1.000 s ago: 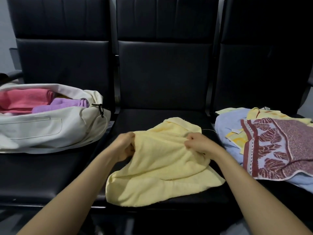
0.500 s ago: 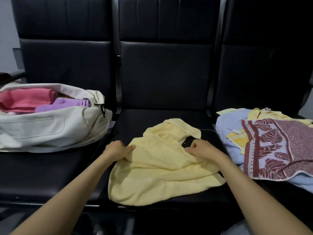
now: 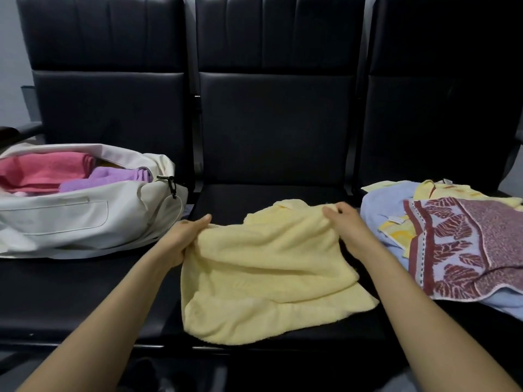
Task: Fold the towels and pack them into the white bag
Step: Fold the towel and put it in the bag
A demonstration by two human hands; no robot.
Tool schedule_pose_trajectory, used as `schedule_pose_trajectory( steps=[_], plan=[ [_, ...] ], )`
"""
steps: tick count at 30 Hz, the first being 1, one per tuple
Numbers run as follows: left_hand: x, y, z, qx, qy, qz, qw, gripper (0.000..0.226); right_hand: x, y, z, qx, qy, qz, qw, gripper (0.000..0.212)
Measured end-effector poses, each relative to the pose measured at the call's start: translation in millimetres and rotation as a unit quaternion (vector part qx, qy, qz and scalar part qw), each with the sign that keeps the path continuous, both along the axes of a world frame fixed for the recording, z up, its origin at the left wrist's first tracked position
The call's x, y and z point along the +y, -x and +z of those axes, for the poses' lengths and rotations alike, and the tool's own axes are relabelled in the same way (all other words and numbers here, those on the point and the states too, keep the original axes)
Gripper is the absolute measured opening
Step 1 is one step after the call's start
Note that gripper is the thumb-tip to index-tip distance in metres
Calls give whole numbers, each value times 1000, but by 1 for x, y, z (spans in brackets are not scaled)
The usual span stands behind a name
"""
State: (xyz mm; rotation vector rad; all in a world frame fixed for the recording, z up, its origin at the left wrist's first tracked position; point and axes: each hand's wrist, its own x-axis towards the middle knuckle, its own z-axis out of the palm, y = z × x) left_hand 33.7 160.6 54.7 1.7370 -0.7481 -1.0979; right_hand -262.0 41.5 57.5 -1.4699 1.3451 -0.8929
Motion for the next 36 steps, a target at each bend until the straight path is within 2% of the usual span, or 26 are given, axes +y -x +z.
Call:
schedule_pose_trajectory(
  steps=[2,5,7,8,10,12,13,15,17,19,21,24,27,29,31,34,36],
  plan=[
    [6,-15,2,16,-18,-35,999,33,-6,12,1,-45,-18,-42,998,23],
    [11,-31,2,104,-17,-64,992,55,-12,27,2,-99,-43,-57,993,16],
    [13,-29,-2,98,-40,-83,991,60,-12,35,1,-94,-54,-64,992,13],
    [14,-25,-5,47,-69,-99,992,54,-12,39,-1,-48,-49,-64,996,11],
    [16,-13,-9,-112,-148,-130,974,36,-11,44,-8,126,-38,-35,991,10],
    [15,-6,-14,-229,-197,-129,945,46,-5,44,-11,317,-52,41,946,10],
    [15,-5,-16,-254,-202,-119,938,52,-1,42,-11,376,-64,79,921,8],
    [14,-3,-18,-284,-197,-110,932,54,6,40,-8,410,-84,120,900,17],
    [12,-1,-20,-308,-192,-123,924,50,7,43,-4,388,-102,126,907,27],
    [12,4,-19,-304,-168,-123,929,47,4,48,-4,365,-119,131,914,31],
    [11,7,-19,-279,-130,-103,946,42,5,54,-2,359,-130,141,914,30],
    [10,6,-21,-290,-74,-75,951,21,4,65,-1,323,-129,140,927,21],
    [10,4,-21,-364,-23,-21,931,21,1,75,-1,214,-81,109,967,21],
    [10,7,-19,-367,-13,-12,930,23,5,75,-1,103,-49,85,990,17],
    [12,8,-17,-324,-10,-15,946,22,11,72,0,31,-33,77,996,14],
    [24,-2,-8,-141,4,-3,990,27,21,69,-8,74,-3,77,994,10],
    [36,-8,0,-70,20,-17,997,14,25,70,-14,84,18,56,995,12]
  ],
)
